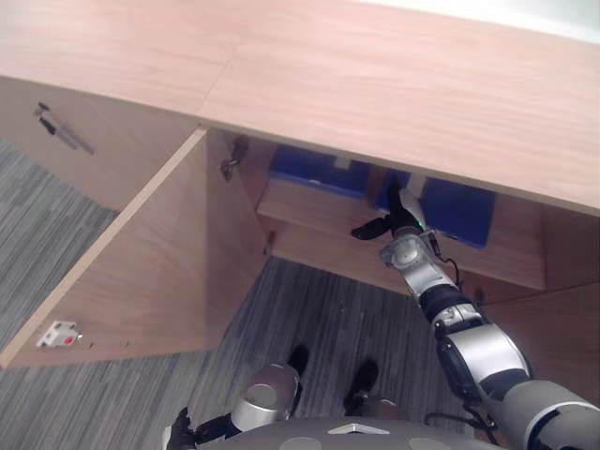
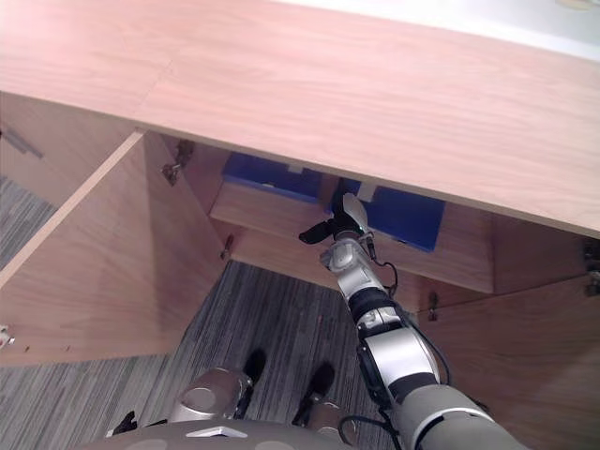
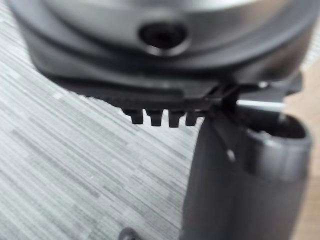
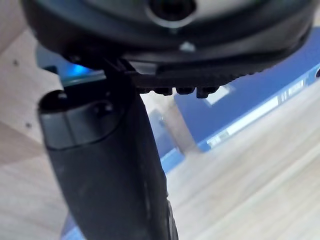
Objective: Walk over to the cabinet, pick up the folder, carry it to the office cabinet, place the folder inside the office cabinet, then close the office cabinet door
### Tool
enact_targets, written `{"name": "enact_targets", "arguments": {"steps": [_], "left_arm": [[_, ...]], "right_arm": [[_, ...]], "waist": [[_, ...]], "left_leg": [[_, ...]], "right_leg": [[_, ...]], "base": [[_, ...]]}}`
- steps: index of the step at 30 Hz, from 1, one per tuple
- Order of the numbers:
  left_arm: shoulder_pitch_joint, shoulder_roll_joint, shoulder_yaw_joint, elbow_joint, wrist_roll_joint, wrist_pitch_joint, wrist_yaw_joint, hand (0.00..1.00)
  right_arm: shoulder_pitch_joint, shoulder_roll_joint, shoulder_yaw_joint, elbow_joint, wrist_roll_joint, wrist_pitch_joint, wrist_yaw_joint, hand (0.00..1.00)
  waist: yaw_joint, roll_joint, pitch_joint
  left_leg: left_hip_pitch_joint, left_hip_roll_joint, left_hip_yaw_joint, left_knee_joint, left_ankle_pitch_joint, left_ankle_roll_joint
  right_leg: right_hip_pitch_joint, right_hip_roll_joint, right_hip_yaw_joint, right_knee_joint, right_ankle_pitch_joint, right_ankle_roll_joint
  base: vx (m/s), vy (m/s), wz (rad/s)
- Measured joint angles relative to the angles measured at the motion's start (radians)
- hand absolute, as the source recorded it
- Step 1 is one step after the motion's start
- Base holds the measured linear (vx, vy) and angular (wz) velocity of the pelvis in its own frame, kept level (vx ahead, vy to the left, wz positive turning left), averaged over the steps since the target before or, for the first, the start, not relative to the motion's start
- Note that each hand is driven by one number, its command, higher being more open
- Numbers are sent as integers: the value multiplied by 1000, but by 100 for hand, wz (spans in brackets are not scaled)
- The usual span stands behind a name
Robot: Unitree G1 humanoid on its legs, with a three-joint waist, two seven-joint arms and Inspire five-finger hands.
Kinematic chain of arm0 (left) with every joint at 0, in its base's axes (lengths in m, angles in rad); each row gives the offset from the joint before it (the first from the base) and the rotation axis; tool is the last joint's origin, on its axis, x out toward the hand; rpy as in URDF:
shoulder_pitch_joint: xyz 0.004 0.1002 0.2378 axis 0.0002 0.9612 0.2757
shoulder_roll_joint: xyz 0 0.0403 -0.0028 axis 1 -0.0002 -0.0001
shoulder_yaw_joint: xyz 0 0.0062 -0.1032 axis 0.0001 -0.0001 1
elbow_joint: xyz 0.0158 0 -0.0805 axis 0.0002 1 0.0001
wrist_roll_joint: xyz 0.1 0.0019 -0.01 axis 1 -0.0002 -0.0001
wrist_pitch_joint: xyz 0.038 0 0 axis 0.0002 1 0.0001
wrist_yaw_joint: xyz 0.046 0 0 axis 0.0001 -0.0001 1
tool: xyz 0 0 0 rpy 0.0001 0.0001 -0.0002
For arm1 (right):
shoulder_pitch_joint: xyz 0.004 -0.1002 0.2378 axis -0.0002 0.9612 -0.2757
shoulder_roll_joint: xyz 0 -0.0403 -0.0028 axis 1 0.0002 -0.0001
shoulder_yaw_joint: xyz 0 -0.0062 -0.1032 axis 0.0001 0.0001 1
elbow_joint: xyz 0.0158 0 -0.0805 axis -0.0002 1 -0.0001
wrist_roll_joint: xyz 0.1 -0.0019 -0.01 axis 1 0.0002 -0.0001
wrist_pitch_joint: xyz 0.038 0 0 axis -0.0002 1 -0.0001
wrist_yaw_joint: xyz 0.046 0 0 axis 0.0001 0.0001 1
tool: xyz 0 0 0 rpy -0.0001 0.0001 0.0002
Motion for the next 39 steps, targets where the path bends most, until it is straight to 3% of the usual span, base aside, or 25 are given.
{"name": "enact_targets", "arguments": {"steps": [4,9,21,23,24,28,32,39], "left_arm": [[-7,-1,-21,-18,-5,-1,4,100],[-14,2,-46,-40,-8,-2,5,100],[-40,-4,-64,-75,-52,-6,4,100],[-43,-14,-59,-101,-54,-8,4,100],[-46,-18,-57,-109,-55,-9,4,100],[-80,-59,6,-109,-92,-18,4,100],[-109,-79,68,-103,-93,-14,0,100],[-132,-83,105,-120,-92,0,-38,100]], "right_arm": [[-49,-1,-2,100,10,3,22,100],[-84,-10,-6,131,43,21,37,100],[-329,-150,-164,163,205,37,26,100],[-353,-161,-166,132,205,42,14,100],[-357,-165,-165,119,206,44,10,100],[-373,-200,-111,34,205,51,-9,100],[-399,-228,-58,-4,206,49,9,100],[-427,-307,40,1,234,42,99,100]], "waist": [[21,4,42],[19,14,77],[27,26,151],[27,32,181],[27,40,195],[28,62,234],[24,54,241],[23,43,244]], "left_leg": [[-16,-6,-5,-26,26,2],[-18,-8,-18,-51,51,9],[-101,-6,-78,-41,70,-3],[-162,-10,-75,50,38,-25],[-182,-10,-73,96,16,-22],[-370,-29,-45,439,-140,-16],[-504,-47,-6,646,-232,-20],[-560,-43,-1,660,-221,-33]], "right_leg": [[-23,-8,-3,0,2,-4],[-33,-14,-14,1,6,0],[-103,-23,-78,46,-17,-25],[-155,-37,-78,128,-46,-31],[-169,-40,-78,165,-61,-34],[-346,-100,-65,514,-228,-37],[-497,-153,-17,758,-329,-43],[-553,-179,-33,811,-353,-65]], "base": [[-46,16,6],[3,-9,8],[-10,-21,15],[-59,20,5],[-79,50,2],[-131,70,-1],[-184,53,-7],[-99,-38,11]]}}
